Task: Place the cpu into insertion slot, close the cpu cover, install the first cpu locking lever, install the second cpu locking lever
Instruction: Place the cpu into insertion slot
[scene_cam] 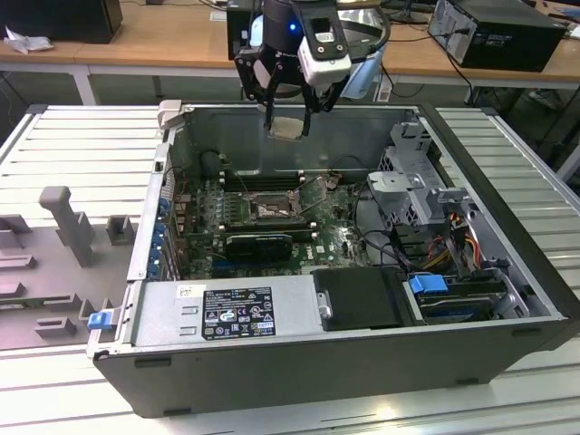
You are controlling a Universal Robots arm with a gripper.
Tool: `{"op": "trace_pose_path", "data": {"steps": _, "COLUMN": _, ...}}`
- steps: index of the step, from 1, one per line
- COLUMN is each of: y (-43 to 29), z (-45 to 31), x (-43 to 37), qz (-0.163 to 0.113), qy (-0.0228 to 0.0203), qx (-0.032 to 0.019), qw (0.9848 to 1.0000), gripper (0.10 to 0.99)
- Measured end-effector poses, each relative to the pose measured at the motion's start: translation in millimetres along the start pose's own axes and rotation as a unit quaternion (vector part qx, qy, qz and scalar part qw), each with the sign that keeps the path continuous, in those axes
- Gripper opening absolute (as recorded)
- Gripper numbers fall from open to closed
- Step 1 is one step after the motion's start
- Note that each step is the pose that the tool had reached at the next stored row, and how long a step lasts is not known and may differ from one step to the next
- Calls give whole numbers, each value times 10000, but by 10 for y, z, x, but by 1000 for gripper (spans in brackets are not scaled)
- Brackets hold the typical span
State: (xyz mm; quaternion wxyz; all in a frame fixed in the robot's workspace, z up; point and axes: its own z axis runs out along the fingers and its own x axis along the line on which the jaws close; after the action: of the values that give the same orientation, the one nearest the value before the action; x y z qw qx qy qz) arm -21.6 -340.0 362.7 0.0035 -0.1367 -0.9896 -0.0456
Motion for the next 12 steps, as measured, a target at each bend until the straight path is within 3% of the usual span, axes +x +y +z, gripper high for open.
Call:
{"op": "trace_pose_path", "data": {"steps": 4, "y": 0, "z": 2, "x": 0, "qz": 382, "qy": -34, "qx": -6, "qw": 9993, "gripper": 541}}
{"op": "trace_pose_path", "data": {"steps": 12, "y": -1, "z": 14, "x": 0, "qz": 1062, "qy": -95, "qx": -21, "qw": 9943, "gripper": 541}}
